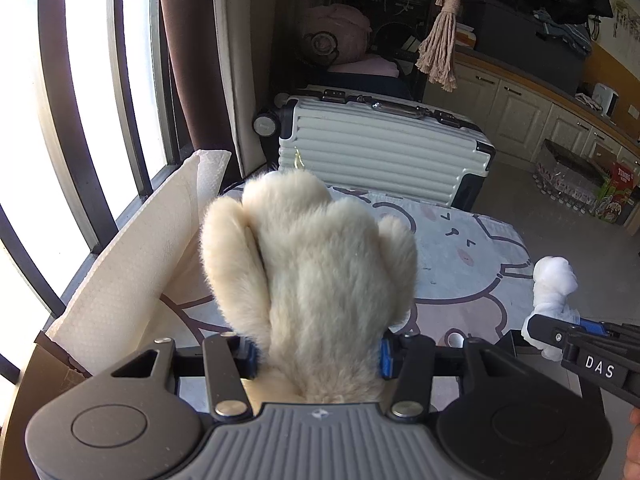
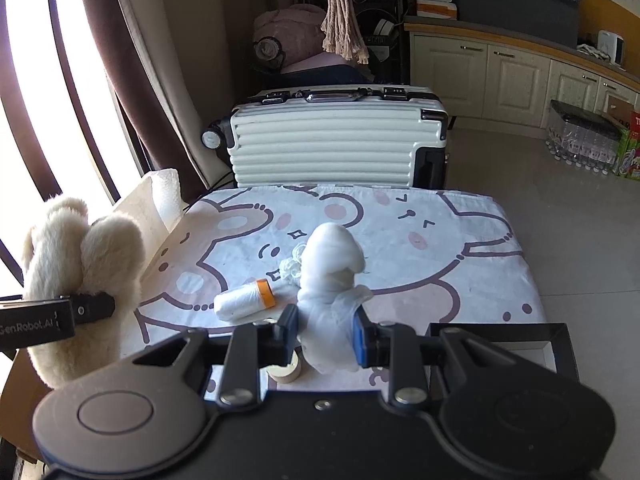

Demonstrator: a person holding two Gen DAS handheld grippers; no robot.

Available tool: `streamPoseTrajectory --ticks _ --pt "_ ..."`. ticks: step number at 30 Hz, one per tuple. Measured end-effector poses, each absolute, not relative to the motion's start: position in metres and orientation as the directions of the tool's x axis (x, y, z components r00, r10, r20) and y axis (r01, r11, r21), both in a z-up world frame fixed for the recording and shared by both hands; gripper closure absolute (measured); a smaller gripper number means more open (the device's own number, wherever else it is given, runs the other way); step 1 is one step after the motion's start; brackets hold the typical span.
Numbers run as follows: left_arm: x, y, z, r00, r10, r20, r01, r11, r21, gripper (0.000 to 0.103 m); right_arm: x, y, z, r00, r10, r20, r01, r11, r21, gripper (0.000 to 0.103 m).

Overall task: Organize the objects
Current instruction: 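Lift the bunny with the left tool while the right tool carries the cloth bundle toward the black box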

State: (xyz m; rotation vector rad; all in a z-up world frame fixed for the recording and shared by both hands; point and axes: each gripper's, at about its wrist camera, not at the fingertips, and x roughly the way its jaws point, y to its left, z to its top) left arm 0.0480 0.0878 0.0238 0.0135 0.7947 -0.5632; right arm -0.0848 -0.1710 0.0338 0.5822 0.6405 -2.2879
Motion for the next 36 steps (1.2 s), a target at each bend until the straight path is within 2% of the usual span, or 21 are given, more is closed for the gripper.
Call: streamPoseTrajectory --ticks 15,36 --pt "0.054 0.079 0.018 0.531 -0.488 -0.693 0.494 0.843 -0.215 0.052 -0.093 -0.167 0.037 -0.691 -0.463 -0.555 0.680 -0.677 -0.282 0.075" --pt "0.019 -0.001 0.030 0.430 -0.595 -0.679 0.622 0.740 -0.255 0.051 -0.120 -0.109 0.074 -0.788 -0.347 -0.509 0.546 -0.776 -0.316 0.074"
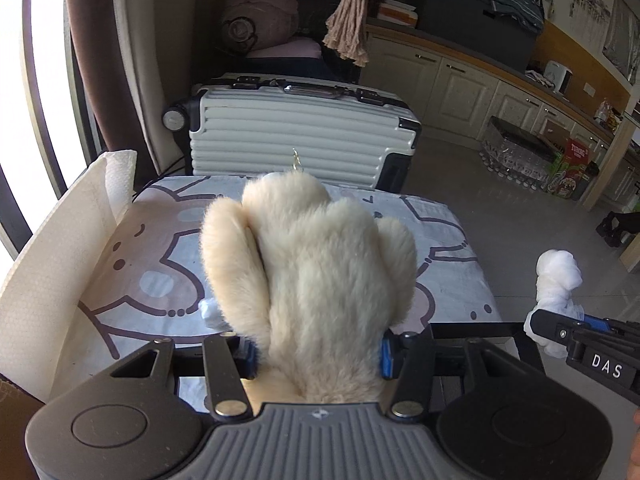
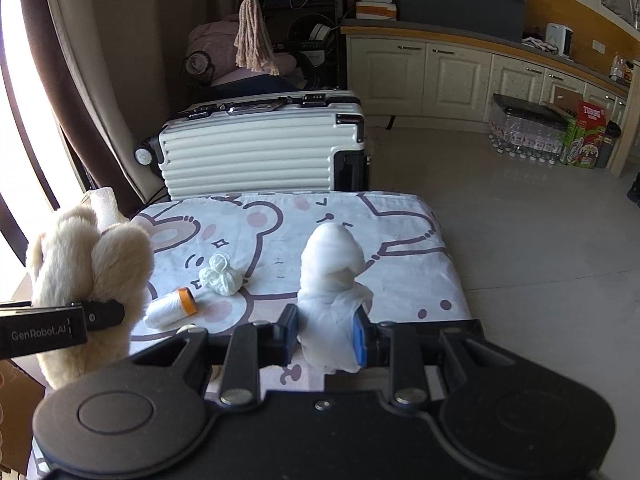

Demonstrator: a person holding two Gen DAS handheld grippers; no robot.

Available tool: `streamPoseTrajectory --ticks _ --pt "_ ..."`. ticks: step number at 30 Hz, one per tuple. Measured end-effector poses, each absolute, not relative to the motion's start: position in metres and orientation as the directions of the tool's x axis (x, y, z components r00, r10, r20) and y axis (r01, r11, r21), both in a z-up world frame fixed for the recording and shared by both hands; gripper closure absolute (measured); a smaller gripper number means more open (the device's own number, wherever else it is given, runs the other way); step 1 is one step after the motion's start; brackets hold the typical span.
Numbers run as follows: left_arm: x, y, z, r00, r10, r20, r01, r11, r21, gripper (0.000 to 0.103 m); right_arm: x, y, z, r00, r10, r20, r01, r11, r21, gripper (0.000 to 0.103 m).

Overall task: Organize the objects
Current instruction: 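Lift the bunny with the left tool while the right tool carries the cloth bundle toward the black box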

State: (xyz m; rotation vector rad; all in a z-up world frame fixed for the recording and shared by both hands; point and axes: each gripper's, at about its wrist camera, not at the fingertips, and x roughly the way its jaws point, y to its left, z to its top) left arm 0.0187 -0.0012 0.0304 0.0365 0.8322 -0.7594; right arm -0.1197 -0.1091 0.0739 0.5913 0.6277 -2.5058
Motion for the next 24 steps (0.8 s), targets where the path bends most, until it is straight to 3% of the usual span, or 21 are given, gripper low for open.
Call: streamPoseTrajectory --ticks 24 --pt "-0.039 -0.086 0.039 0.327 -0.673 -0.663 0.734 0.623 -0.271 0.051 -0.150 -0.025 0.098 -0.843 -0.224 -0.490 0.414 -0.851 -0.323 0.074"
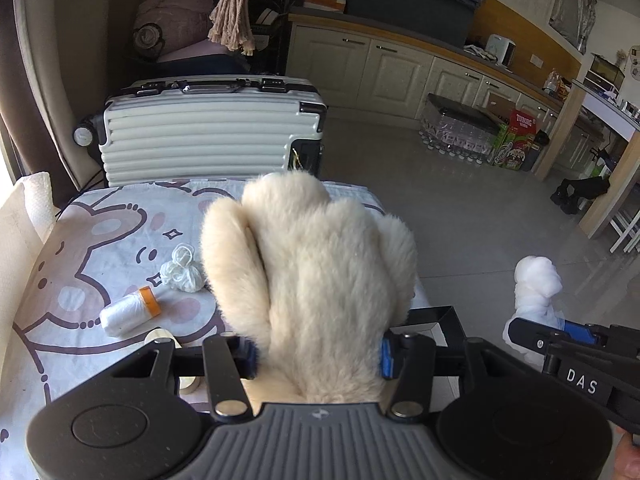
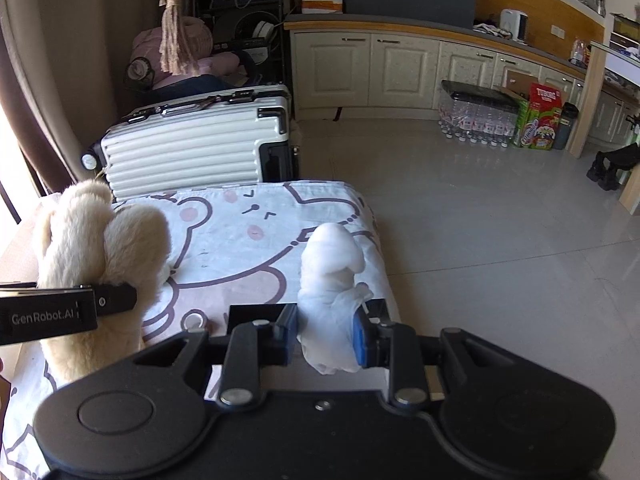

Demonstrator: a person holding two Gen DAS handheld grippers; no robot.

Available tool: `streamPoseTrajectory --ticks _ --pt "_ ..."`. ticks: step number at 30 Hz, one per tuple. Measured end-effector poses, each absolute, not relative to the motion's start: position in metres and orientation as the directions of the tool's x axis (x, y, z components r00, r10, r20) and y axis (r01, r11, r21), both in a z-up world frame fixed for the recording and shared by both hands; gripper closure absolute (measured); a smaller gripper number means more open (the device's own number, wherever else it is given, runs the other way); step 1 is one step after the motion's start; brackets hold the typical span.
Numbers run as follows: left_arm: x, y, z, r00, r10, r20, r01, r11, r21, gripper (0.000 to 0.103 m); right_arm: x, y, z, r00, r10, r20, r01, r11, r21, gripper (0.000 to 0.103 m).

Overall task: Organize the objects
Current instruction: 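Lift the bunny with the left tool while the right tool carries the cloth bundle toward the black box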

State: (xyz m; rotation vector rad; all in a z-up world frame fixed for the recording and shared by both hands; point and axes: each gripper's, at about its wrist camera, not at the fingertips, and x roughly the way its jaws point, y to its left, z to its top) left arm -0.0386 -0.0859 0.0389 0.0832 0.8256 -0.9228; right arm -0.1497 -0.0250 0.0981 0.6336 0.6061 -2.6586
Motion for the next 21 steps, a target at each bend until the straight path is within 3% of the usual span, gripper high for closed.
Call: streamPoseTrajectory --ticks 21 --pt "-0.048 -0.141 0.022 0.256 -0.702 -0.665 0.747 0.580 -0.324 0.052 -0.183 -0.003 0.090 -0.829 -0.167 -0.533 0.373 -0.876 -0.306 0.074"
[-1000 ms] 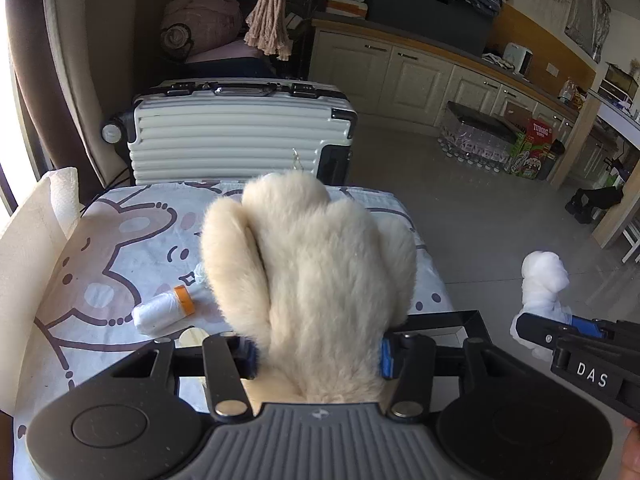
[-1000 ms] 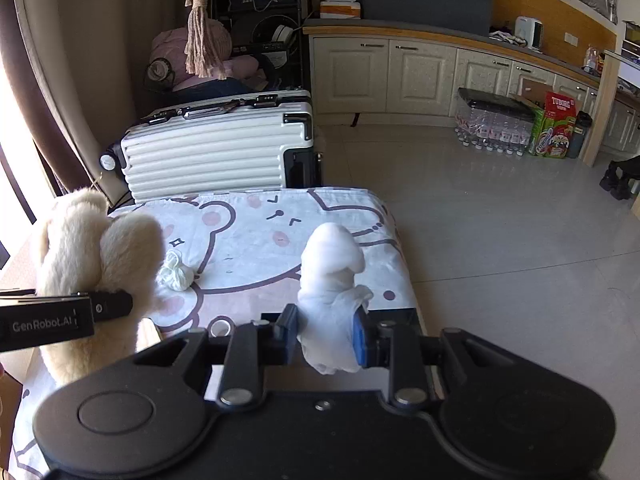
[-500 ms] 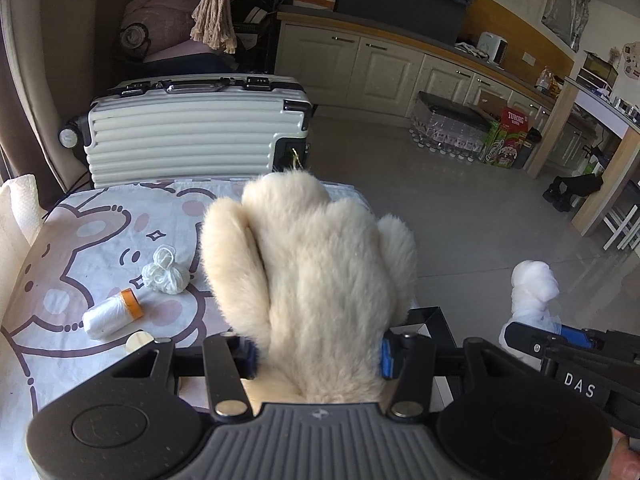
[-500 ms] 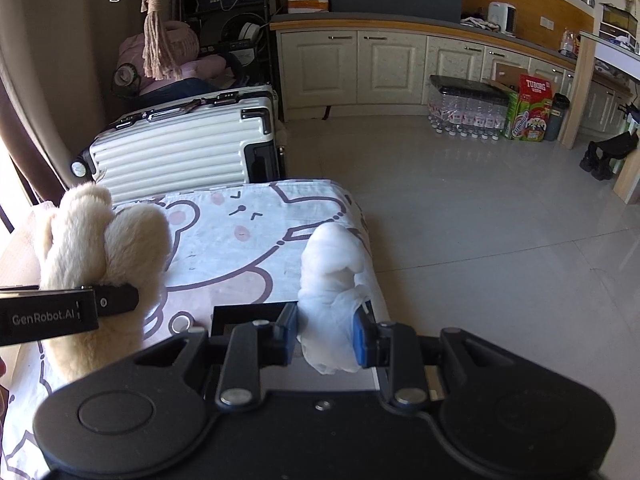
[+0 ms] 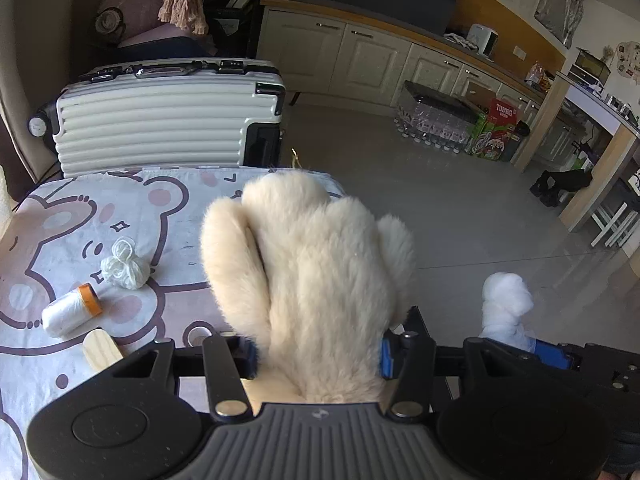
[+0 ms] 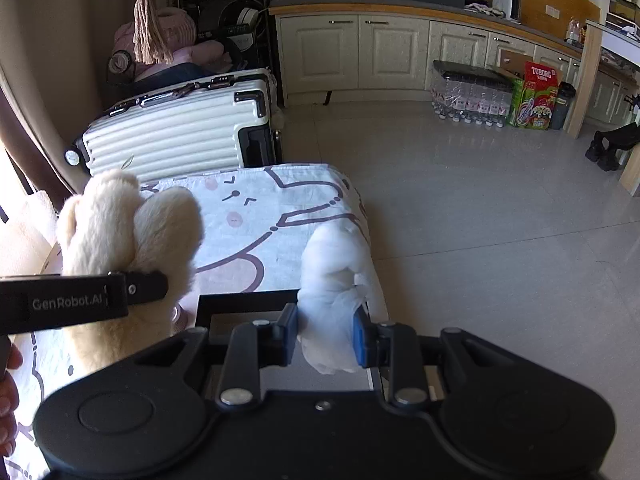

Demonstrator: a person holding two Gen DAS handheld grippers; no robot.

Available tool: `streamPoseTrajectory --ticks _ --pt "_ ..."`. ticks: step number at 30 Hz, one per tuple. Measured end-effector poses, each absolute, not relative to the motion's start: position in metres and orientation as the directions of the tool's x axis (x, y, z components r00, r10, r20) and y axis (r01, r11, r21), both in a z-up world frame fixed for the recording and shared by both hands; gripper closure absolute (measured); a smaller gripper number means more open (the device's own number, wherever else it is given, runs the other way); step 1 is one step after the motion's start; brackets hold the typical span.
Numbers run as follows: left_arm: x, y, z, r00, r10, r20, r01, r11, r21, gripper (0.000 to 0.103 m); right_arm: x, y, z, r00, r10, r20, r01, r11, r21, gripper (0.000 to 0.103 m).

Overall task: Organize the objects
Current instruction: 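Lift the bunny with the left tool while the right tool carries the cloth bundle toward the black box, then lower the bunny into the black box and open the left tool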

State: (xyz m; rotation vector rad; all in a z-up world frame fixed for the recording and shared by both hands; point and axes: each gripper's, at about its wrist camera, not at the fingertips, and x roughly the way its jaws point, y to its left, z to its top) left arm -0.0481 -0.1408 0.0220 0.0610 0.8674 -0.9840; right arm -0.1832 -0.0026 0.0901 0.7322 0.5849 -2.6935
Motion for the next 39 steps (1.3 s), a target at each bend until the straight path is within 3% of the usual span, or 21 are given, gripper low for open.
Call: streamPoseTrajectory --ticks 17,26,39 --pt "-0.040 -0.192 -0.026 0.119 -0.744 -0.658 0.688 0.540 -0.485 0.051 -0.221 0.016 0.070 -0.799 -0.092 -0.594 0.335 -0.888 -0.313 0.074" --pt "-0.035 -0.205 -0.065 0.037 -0.644 -0.764 0.635 0.606 -0.479 0.052 -0.237 0.017 0.057 -0.770 -0.053 -0.636 0.323 -0.892 -0.316 0.074" --pt "-0.025 -0.194 -0.093 0.008 -0.549 -0.836 0.589 0.679 -0.439 0.051 -0.247 -0.003 0.030 -0.665 -0.041 -0.745 0.370 -0.885 -0.282 0.074"
